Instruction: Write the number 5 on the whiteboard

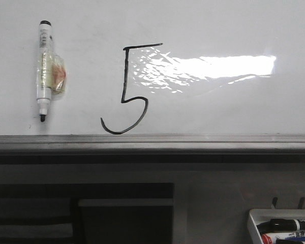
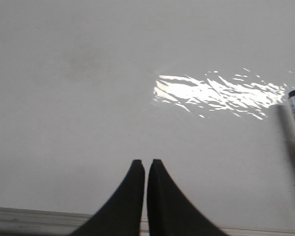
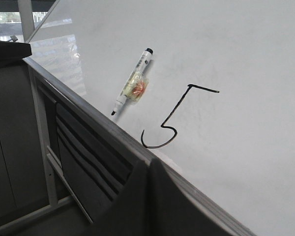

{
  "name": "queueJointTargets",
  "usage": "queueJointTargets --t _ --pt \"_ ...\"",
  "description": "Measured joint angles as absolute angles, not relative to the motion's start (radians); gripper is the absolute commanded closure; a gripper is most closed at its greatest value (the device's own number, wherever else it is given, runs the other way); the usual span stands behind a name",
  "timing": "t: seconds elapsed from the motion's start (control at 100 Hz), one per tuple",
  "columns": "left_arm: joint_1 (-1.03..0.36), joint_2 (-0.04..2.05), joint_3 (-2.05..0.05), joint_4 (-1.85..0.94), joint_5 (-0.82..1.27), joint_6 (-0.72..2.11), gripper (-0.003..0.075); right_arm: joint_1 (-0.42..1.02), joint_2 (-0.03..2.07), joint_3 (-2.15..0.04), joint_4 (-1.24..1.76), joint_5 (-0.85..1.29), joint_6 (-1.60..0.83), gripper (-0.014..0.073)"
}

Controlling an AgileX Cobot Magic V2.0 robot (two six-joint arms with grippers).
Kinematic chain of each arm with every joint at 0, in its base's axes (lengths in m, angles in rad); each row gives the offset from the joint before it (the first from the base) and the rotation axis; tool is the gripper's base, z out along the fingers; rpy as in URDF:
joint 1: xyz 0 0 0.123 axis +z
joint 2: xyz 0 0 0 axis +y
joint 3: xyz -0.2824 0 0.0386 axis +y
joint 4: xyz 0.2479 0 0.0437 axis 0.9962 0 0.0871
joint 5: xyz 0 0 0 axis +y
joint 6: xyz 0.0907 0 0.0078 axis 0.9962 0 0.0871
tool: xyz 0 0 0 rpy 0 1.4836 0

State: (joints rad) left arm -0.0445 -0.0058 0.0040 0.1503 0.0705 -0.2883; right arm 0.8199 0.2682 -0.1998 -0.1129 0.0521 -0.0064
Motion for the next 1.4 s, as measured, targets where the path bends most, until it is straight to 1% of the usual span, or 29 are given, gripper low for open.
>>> queueJointTargets --t 0.12,0.24,0.31,1.4 --pt "-0.027 -0.006 0.004 0.132 0.156 -0.235 0.0741 0.820 0.268 -0.198 -0.113 0.054 -0.006 0.0655" --pt "-0.027 -0.006 0.004 0.093 0.302 -0.206 0.0741 0.820 0.268 -0.198 -0.113 0.055 -0.006 0.0655" --pt "-0.023 -0.006 0.004 0.081 0.330 -0.200 0.0741 0.820 0.268 -0.198 -0.113 0.055 -0.006 0.0655" --pt "-0.009 -0.006 0.004 0.073 0.336 -0.196 0.0741 0.820 0.268 -0.198 -0.113 0.056 -0.006 0.0655"
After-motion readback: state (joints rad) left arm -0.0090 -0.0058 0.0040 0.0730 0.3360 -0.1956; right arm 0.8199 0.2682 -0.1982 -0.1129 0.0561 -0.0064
